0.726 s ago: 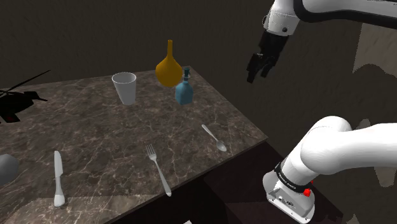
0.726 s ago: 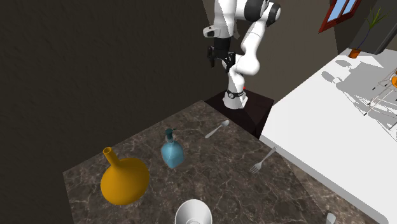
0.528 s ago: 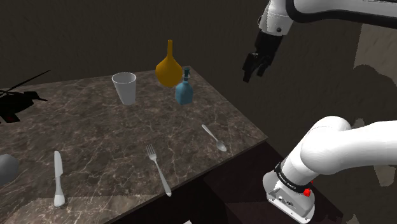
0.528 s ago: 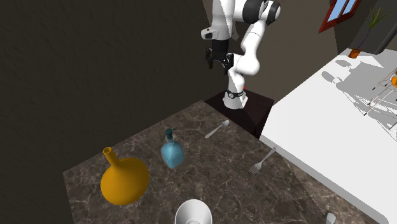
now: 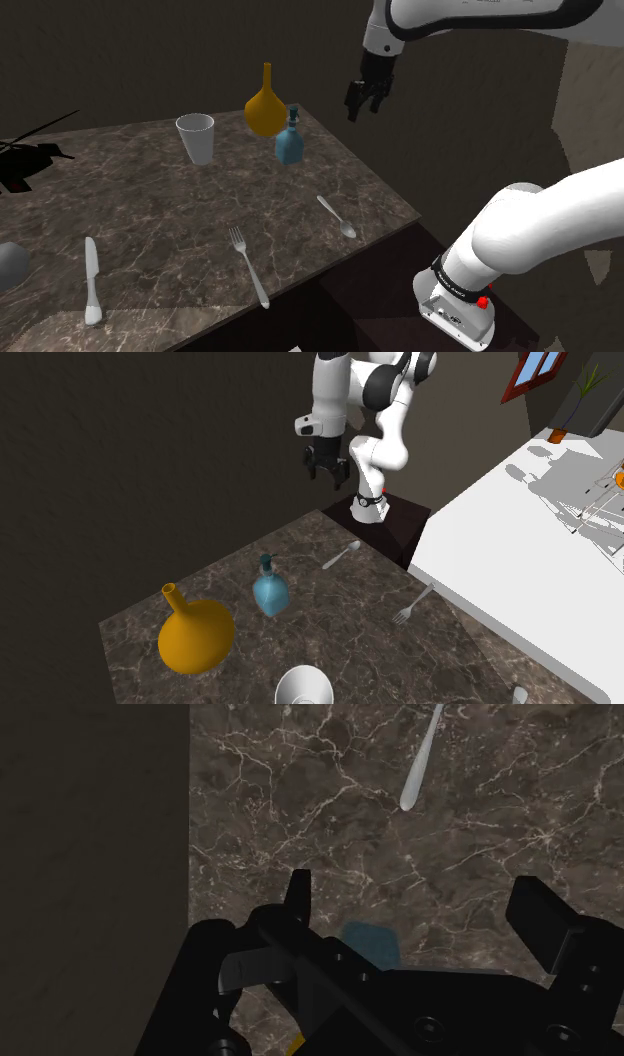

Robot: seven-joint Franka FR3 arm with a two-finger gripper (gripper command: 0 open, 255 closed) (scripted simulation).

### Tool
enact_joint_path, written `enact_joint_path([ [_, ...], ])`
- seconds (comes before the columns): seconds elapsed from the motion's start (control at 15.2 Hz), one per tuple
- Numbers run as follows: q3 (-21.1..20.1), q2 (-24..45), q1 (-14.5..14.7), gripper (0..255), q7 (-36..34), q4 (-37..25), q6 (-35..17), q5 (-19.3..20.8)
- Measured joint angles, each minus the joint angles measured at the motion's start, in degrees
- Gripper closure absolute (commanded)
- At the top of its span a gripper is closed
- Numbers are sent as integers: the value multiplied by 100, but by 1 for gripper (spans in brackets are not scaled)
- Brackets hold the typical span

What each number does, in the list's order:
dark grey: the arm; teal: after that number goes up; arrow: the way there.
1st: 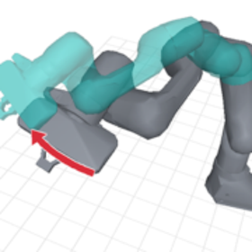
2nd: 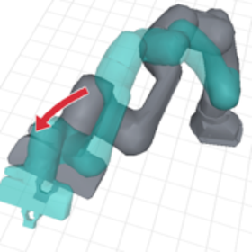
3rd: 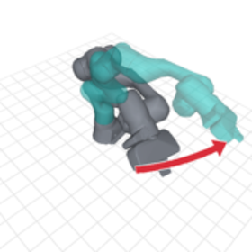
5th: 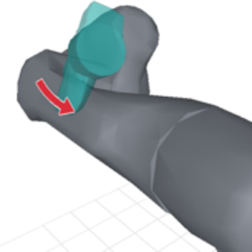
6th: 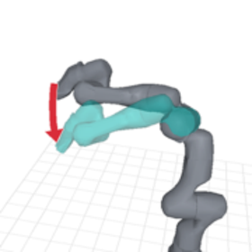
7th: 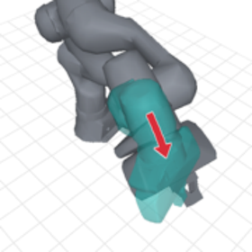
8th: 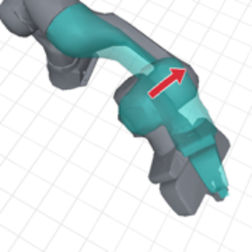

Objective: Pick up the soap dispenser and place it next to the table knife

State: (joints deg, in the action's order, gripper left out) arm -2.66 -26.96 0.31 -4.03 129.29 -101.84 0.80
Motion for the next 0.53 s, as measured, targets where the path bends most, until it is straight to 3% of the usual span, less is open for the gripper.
enact_joint_path([
  [0.53, -95, 1839, -27, 0, -26, -1270, -534, 275],
])
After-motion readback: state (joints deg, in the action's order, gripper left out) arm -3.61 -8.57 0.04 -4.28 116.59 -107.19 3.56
